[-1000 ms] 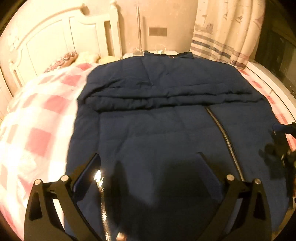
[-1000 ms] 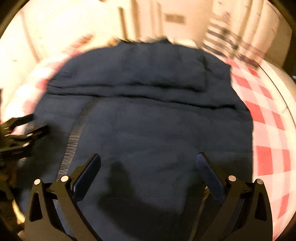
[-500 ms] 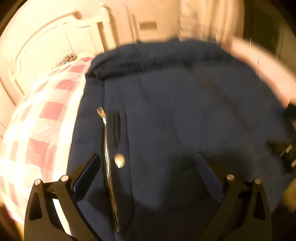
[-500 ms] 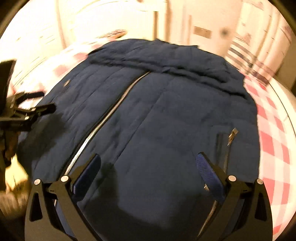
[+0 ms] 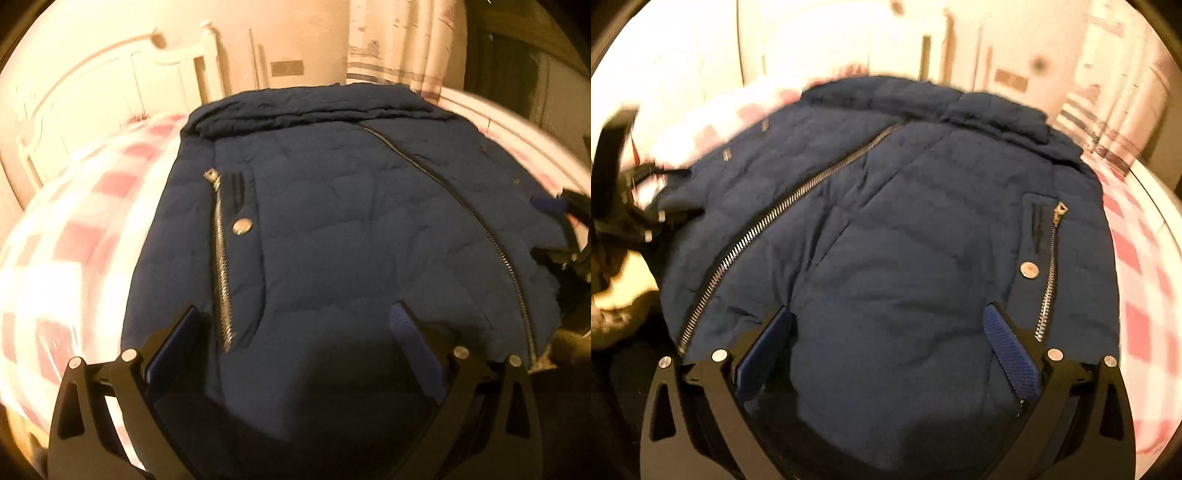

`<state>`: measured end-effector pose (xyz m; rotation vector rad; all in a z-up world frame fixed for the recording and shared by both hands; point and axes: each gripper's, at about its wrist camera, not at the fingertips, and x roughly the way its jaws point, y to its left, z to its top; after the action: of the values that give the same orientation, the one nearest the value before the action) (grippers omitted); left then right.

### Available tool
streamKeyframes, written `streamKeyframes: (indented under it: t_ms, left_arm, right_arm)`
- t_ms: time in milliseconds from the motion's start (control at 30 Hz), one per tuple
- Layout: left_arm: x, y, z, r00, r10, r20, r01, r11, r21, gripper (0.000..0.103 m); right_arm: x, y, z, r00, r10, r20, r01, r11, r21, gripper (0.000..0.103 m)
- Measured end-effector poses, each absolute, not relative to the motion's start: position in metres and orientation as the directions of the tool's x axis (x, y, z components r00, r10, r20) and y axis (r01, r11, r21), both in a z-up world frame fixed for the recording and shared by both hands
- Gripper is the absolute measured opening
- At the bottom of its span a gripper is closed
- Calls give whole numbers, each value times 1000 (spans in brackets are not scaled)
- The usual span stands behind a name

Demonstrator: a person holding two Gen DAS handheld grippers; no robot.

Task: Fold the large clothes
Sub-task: 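Move both tools to the edge of the folded navy jacket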

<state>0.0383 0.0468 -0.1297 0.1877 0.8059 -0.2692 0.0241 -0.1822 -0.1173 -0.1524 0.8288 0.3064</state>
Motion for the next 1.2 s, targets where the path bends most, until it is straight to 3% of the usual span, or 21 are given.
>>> streamKeyframes:
  t_ms: [333, 467, 567, 900, 1033, 1200]
  left_arm:
    - [34, 49, -133, 672, -129, -729, 290, 952, 99, 101]
    - [35, 50, -133, 672, -136, -728, 286, 954, 86, 101]
    - [36, 50, -134, 679, -137, -722, 286, 954, 87, 101]
    - [36, 54, -130, 671, -140, -728, 292, 953, 86, 101]
    - [28, 72, -113, 741, -109, -662, 235, 966, 105, 101]
    - [31, 127, -111, 718, -138, -683, 134, 989, -59, 101]
  right_arm:
    - [10, -191, -113, 642, 186, -744, -290, 957, -11, 99]
    - [7, -215, -100, 689, 207, -695, -213, 974, 78, 99]
    - [18, -237, -118, 653, 128, -746, -103, 991, 80, 99]
    - [8, -252, -109, 674, 108, -731, -73, 994, 79, 99]
    - [-3, -282, -107, 689, 77, -720, 9, 993, 114, 99]
    - [-16, -312, -120, 682, 116, -722, 73, 972, 225, 99]
